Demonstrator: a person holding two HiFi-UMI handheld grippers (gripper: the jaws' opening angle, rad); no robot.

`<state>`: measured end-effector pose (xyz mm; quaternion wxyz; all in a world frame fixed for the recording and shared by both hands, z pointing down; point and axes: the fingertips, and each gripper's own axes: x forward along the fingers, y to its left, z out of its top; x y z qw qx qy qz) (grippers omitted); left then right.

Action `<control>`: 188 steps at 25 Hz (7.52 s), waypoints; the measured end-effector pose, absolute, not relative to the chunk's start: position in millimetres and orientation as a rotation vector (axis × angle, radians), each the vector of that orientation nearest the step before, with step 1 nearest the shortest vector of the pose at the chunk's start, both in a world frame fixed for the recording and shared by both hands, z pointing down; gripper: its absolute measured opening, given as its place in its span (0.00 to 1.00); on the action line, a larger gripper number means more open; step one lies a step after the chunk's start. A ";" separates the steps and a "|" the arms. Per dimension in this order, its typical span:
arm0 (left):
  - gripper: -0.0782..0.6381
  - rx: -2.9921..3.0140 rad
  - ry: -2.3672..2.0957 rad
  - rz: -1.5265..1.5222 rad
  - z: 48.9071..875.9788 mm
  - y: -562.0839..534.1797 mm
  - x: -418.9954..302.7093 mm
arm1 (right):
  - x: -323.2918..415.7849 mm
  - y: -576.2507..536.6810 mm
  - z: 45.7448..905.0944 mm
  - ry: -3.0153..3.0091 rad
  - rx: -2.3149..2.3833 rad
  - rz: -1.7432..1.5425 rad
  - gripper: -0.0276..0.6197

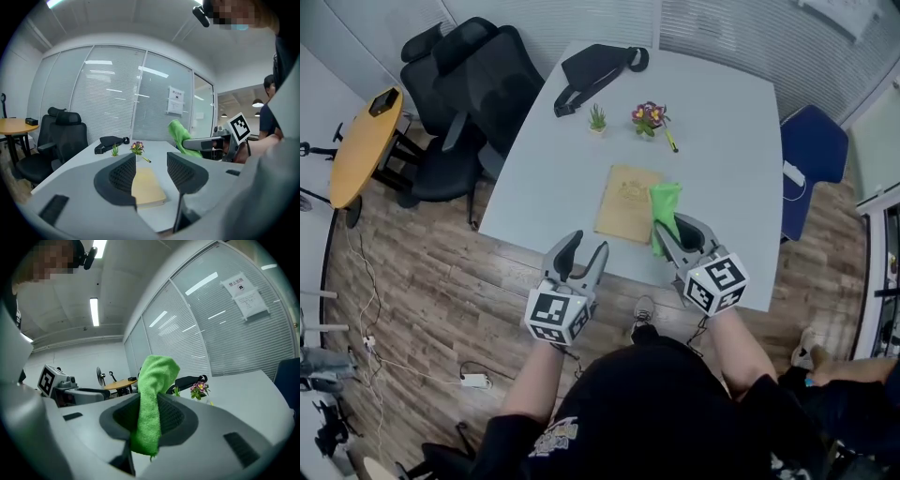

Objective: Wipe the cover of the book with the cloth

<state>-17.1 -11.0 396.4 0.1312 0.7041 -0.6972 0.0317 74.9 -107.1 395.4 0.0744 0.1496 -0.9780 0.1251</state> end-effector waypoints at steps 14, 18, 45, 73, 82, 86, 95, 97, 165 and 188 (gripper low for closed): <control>0.38 2.057 -1.998 0.127 398.6 -86.2 -34.2 | 51.2 -177.4 399.9 -2.943 0.452 0.423 0.20; 0.38 2.098 -1.943 0.140 403.1 -101.1 -47.8 | 40.1 -187.4 402.5 -2.929 0.514 0.435 0.20; 0.38 2.312 -1.160 0.436 555.3 -185.1 -101.6 | -7.6 -229.7 471.6 -2.577 1.227 0.552 0.20; 0.45 2.163 -1.033 0.376 644.3 -191.9 -105.6 | -99.9 -232.6 607.8 -2.209 0.635 0.216 0.20; 0.45 2.160 -1.031 0.373 643.2 -191.4 -105.8 | -110.3 -235.1 622.0 -2.155 0.566 0.152 0.20; 0.45 2.159 -1.032 0.371 643.4 -191.9 -105.7 | -108.2 -238.7 623.0 -2.164 0.596 0.185 0.20; 0.46 2.158 -1.036 0.368 643.6 -192.2 -105.9 | -72.0 -262.3 621.5 -2.158 0.794 0.293 0.20; 0.46 2.158 -1.035 0.368 642.9 -192.0 -105.8 | -61.1 -266.5 620.5 -2.152 0.835 0.312 0.20; 0.46 2.167 -1.047 0.373 644.1 -193.2 -107.3 | -62.9 -153.6 619.7 -2.150 0.915 0.411 0.19; 0.46 2.162 -1.040 0.365 644.6 -193.7 -107.6 | 55.2 -191.8 623.3 -2.016 1.278 0.568 0.19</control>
